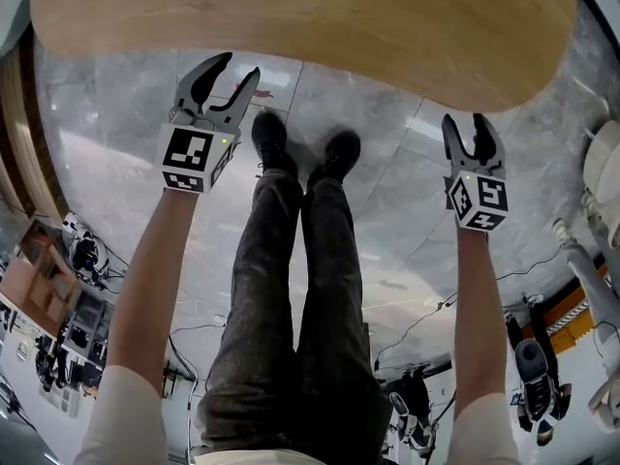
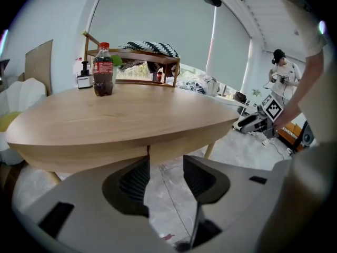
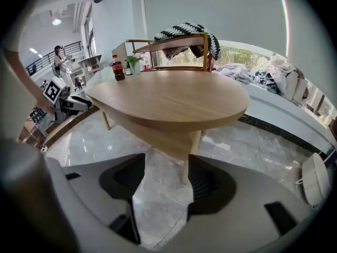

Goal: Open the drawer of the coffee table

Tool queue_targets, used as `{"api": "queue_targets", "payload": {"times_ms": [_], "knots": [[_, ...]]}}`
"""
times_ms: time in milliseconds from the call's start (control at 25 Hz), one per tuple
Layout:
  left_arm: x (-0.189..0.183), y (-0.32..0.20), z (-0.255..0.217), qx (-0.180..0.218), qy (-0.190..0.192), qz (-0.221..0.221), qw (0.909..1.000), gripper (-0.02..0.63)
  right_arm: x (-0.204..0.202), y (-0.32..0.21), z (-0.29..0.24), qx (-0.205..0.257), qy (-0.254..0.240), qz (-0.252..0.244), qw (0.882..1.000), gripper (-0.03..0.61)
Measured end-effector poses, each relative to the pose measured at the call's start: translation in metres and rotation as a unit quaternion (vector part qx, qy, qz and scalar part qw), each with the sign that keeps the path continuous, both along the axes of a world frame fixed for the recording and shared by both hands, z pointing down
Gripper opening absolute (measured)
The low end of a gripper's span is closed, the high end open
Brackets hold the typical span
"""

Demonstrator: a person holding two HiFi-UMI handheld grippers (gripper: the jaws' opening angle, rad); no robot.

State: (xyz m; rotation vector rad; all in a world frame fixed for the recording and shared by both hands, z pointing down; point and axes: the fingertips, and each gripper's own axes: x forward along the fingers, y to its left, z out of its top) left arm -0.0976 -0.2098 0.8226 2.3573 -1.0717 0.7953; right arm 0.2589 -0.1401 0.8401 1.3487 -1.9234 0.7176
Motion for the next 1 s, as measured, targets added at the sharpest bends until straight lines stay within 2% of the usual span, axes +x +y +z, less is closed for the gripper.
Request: {"api": "queue_targets", "payload": {"times_ms": [200, 400, 560, 1000], "knots": [[-0.006, -0.017, 0.008, 0.013, 0.003, -0.017, 0.9998, 0.273, 0.001, -0.011, 0.007, 0.015, 0.002, 0.003, 1.0, 0.321], [-0.01, -0.031, 0.01, 0.021, 0.011, -0.029, 0.9993, 0.311, 0.005, -0.026, 0.009, 0.036, 0.008, 0.011, 0.999, 0.347], [-0.011, -0.034, 0.008, 0.017, 0.029, -0.039, 0.9987, 0.325, -0.002, -0.039, 0.004, 0.055, 0.009, -0.002, 0.998, 0.354], [0.002, -0.04, 0.021, 0.024, 0.022, -0.024, 0.9992, 0.333, -0.009, -0.058, 0.014, 0.071, 0.004, -0.022, 0.997, 0.361]]}}
